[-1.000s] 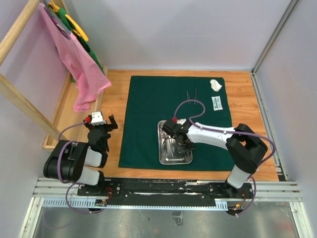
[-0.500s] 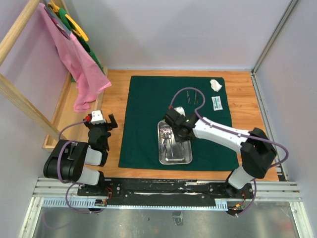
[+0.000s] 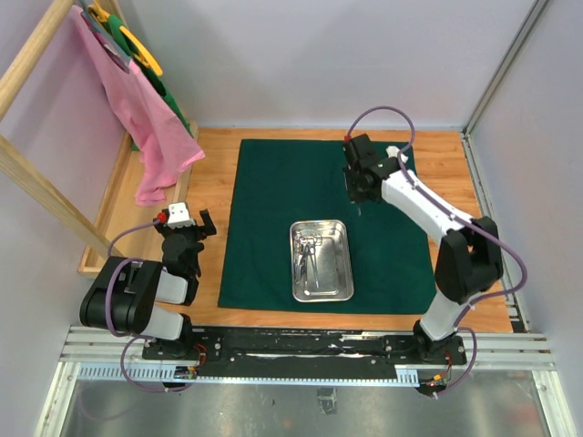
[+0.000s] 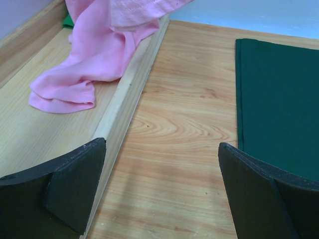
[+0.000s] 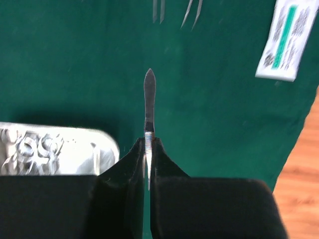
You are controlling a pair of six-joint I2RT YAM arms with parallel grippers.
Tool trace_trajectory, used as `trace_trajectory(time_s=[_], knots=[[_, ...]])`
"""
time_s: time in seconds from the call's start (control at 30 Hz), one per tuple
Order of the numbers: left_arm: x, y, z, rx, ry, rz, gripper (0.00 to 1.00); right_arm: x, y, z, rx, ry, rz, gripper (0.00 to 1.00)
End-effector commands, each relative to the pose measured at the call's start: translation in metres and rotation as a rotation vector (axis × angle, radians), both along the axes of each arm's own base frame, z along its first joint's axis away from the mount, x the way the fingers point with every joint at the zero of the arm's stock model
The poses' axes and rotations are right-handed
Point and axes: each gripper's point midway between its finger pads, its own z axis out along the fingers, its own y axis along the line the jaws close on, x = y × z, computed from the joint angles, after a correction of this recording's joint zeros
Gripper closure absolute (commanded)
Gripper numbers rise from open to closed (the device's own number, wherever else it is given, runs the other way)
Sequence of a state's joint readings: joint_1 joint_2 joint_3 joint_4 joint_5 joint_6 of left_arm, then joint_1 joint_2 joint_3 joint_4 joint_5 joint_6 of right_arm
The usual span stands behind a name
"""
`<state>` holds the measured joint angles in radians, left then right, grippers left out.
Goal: Open and lay out the surgical kit
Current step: Pick up the medical item from the container, then place the medical item in the surgical kit.
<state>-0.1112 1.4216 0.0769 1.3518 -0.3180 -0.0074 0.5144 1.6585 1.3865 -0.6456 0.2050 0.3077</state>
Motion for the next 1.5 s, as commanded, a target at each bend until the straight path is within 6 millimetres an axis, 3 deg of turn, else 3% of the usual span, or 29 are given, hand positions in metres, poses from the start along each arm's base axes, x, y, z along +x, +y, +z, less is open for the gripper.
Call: trace_trajectory(time_s=[0.0, 0.27, 0.47, 0.63, 0.87, 0.97, 1.07, 1.2, 1.37, 1.47], knots=[[0.003, 0.005, 0.009, -0.003, -0.031, 0.021, 0.01, 0.048, -0.032, -0.011, -0.08, -0.006, 0.009, 0.99], [0.003, 0.005, 0.009, -0.003, -0.032, 0.021, 0.01, 0.116, -0.065, -0.048, -0.106, 0.043, -0.065, 0.99], [0.003, 0.005, 0.008, -0.004, -0.03, 0.021, 0.01, 0.161, -0.079, -0.06, -0.083, 0.034, -0.102, 0.99], [0.003, 0.005, 0.008, -0.003, -0.03, 0.023, 0.01, 0.185, -0.088, -0.075, -0.077, 0.033, -0.115, 0.99], [0.003, 0.005, 0.008, -0.003, -0.031, 0.022, 0.01, 0.198, -0.088, -0.106, -0.065, 0.064, -0.103, 0.99], [0.003, 0.005, 0.008, -0.003, -0.029, 0.022, 0.01, 0.201, -0.087, -0.111, -0.055, 0.055, -0.107, 0.81], [0.003, 0.005, 0.009, -0.002, -0.031, 0.021, 0.01, 0.204, -0.086, -0.113, -0.041, 0.051, -0.109, 0.7], [0.003, 0.005, 0.008, -0.003, -0.03, 0.022, 0.01, 0.201, -0.082, -0.101, -0.014, 0.046, -0.116, 0.66], [0.003, 0.005, 0.008, -0.004, -0.03, 0.022, 0.01, 0.185, -0.081, -0.056, 0.011, 0.0, -0.134, 0.63], [0.003, 0.005, 0.008, -0.002, -0.031, 0.022, 0.01, 0.161, -0.078, -0.023, -0.007, -0.035, -0.13, 0.63]])
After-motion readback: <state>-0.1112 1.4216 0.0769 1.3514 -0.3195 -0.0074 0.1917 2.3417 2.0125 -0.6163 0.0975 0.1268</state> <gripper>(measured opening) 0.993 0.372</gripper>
